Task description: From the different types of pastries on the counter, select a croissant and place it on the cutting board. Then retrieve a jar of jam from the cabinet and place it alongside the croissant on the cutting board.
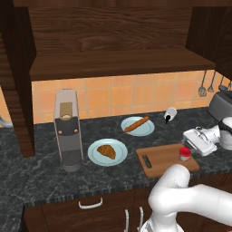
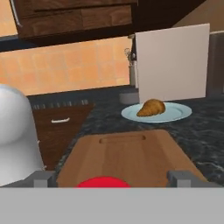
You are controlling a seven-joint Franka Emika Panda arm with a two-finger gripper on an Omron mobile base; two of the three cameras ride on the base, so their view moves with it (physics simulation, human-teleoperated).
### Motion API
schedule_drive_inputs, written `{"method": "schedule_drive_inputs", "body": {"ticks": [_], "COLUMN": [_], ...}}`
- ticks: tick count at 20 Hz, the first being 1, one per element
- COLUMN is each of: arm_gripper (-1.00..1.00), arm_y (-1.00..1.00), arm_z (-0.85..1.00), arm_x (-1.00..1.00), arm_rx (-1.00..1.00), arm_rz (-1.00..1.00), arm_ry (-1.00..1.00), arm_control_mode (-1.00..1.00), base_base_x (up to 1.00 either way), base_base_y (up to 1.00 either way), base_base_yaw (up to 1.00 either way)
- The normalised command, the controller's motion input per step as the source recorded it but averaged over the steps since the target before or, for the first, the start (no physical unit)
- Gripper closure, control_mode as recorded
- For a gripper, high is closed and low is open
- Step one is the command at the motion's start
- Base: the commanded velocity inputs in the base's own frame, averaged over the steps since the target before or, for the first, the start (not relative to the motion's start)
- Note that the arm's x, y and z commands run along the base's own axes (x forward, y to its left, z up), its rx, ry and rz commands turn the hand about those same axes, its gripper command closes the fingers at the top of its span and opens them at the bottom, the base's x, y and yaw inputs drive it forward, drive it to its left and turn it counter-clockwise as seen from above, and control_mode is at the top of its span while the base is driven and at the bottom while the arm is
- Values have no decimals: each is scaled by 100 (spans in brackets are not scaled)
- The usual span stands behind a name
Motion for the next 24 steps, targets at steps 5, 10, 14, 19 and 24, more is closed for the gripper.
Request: {"method": "schedule_drive_inputs", "body": {"ticks": [5, 10, 14, 19, 24], "arm_gripper": [-100, -100, -100, -100, -100], "arm_y": [33, 28, 32, 80, 79], "arm_z": [37, 52, 74, 13, 25], "arm_x": [12, 0, 0, -12, -4], "arm_rx": [-6, -7, -4, -15, -12], "arm_rz": [7, 3, 6, 1, 0], "arm_ry": [-1, 0, 0, -1, 0], "arm_control_mode": [-100, -100, -100, -100, -100], "base_base_x": [0, 0, 0, 0, 0], "base_base_y": [0, 0, 0, 0, 0], "base_base_yaw": [0, 0, 0, 0, 0]}}
